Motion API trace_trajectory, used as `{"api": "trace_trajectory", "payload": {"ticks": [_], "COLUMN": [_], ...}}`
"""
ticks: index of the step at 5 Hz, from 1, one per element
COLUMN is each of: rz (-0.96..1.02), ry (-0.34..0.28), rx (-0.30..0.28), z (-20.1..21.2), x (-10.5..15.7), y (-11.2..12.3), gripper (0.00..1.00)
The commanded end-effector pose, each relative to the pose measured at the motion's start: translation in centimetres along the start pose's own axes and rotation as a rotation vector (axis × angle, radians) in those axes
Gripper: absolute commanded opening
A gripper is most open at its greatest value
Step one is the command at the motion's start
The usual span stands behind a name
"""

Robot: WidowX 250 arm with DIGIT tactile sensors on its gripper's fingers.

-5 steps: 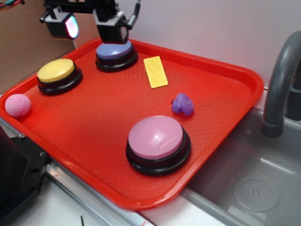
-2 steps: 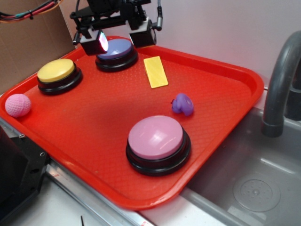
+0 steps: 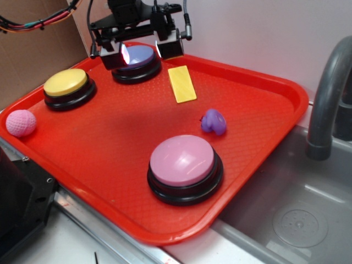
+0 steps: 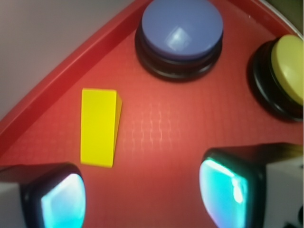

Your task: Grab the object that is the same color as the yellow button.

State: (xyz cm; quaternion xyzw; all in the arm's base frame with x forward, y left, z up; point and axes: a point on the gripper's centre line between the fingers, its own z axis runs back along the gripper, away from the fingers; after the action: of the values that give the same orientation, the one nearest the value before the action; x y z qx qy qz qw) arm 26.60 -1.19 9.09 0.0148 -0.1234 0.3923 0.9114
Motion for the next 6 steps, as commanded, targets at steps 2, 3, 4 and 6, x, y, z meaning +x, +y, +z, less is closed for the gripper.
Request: {"api": "trace_trajectory", "payload": {"ticks": [2, 3, 4, 6], "rz": [-0.096, -0.133, -0.157, -0.195], "ry": [-0.095, -0.07, -0.054, -0.086], "rx": [-0.029, -0.006, -0.001, -0.011], "z": [-2.7, -5.5, -6.9, -6.1], "x": [3.1, 3.1, 2.6, 1.0], "y": [-4.5, -5.1, -5.5, -4.9], "gripper": [1.0, 1.0, 1.0, 0.0]}}
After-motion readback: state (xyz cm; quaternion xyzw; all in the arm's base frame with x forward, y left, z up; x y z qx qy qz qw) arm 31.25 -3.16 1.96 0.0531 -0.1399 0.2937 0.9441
